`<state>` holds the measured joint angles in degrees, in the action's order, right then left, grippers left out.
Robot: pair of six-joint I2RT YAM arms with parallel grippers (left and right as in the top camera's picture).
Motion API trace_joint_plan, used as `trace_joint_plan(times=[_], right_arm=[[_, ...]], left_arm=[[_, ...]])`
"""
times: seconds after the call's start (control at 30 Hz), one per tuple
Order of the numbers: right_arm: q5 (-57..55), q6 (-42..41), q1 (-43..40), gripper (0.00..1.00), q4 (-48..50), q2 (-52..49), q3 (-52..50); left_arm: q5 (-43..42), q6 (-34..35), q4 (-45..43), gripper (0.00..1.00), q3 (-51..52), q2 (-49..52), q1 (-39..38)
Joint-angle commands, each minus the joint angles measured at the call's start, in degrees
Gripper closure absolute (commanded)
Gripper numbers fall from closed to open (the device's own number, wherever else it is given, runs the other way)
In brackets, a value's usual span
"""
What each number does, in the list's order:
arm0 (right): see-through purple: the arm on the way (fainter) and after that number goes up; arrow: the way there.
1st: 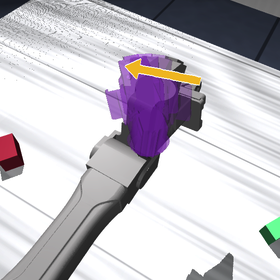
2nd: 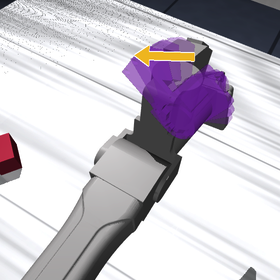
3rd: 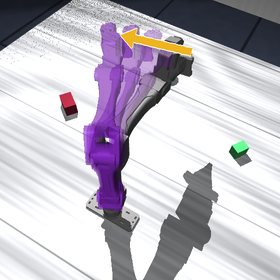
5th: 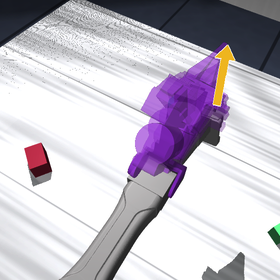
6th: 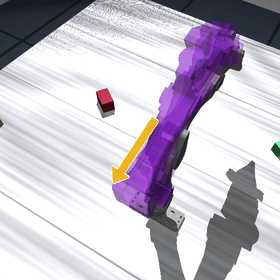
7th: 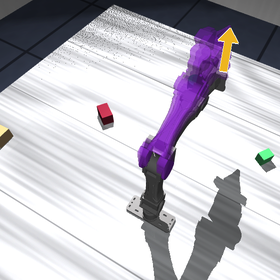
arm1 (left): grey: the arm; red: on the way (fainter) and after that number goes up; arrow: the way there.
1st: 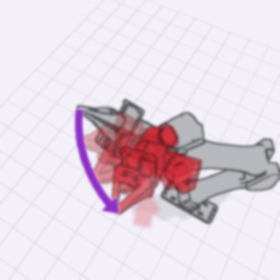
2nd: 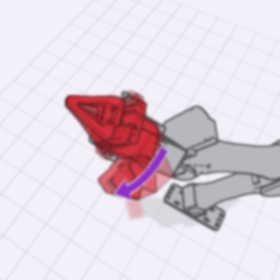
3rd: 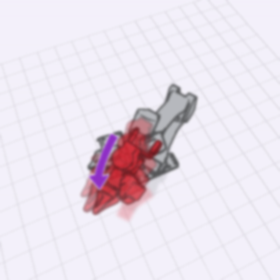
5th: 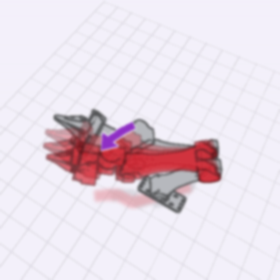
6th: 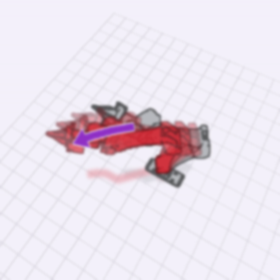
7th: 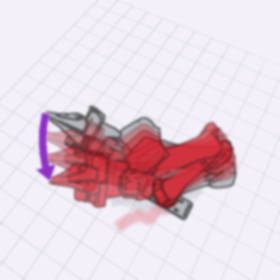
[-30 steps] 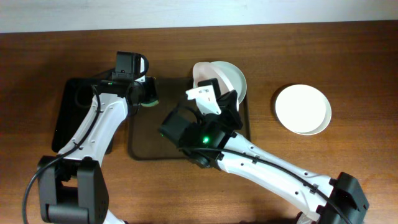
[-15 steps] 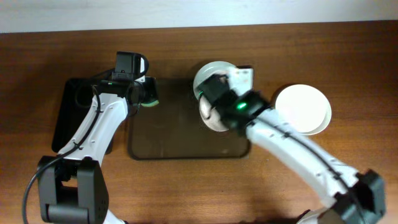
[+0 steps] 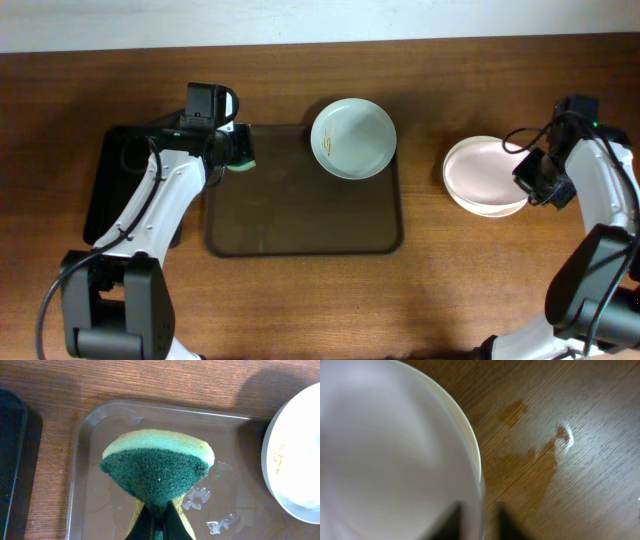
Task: Clean dirty plates on tray and stack at the side
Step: 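Grip the rim of the last white plate with the right gripper, then scrub the last white plate with the sponge in the left gripper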
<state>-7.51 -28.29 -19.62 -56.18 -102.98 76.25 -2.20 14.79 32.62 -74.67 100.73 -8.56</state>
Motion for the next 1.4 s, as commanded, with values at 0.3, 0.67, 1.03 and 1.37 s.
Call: trace_joint_plan(times=[0.3,0.67,1.03,1.37], right_arm=[[8.15,-10.25,34.38,0.42,11.32,-10.25,16.02],[13.11,-12.22,38.51,0.84,-0.63,-21.11,16.00],[18.49,17.46,44.70,0.37,-0.44,-20.90,27.12],[22.12,27.43,45.18,0.54,1.62,-28.44,27.08]], left_arm=[[-0.63,0.39,-0.22,0.99,-0.22,0.22,0.11],[-0.63,0.37,-0.20,0.99,-0.22,0.22,0.11],[-0.63,0.37,-0.20,0.99,-0.20,0.22,0.11],[-0.63,0.37,-0.17,0.99,-0.22,0.22,0.11]])
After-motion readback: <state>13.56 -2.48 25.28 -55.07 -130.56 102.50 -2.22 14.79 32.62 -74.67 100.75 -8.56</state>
